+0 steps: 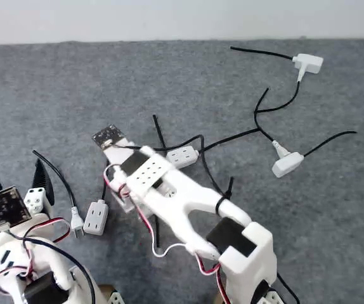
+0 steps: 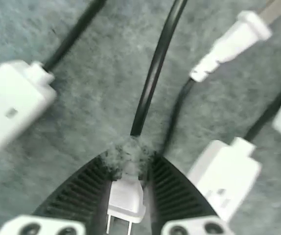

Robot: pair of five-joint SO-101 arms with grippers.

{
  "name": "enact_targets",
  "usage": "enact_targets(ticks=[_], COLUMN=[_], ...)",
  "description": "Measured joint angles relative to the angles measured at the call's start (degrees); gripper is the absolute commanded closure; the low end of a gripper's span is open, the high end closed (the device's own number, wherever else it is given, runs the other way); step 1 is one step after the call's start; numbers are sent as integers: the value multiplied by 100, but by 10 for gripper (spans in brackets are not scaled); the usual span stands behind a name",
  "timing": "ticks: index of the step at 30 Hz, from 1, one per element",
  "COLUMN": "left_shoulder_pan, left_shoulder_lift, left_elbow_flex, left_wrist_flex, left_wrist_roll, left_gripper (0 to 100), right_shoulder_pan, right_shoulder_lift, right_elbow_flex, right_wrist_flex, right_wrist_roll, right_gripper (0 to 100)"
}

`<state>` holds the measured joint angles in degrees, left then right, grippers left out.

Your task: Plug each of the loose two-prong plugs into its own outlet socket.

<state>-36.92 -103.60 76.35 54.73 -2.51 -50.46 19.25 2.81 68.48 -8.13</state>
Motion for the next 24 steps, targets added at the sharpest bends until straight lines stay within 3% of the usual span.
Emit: enact_targets(ticks=[3, 12, 24], left_shoulder_pan=[44, 1125, 3411], left_shoulder_lift=[0, 0, 0], left_elbow_flex=[0, 0, -501], left_wrist_flex=[0, 105, 316], left_wrist_roll=[0, -211, -738], left_gripper=[702, 702, 702], right_shoulder_pan=[211, 853, 387], right_shoulder_lift=[-176, -1741, -4132], right_elbow_flex=[0, -659, -835], right_wrist_flex=[158, 527, 747], right_wrist_roll=[387, 1415, 2374], right_gripper=[991, 991, 991])
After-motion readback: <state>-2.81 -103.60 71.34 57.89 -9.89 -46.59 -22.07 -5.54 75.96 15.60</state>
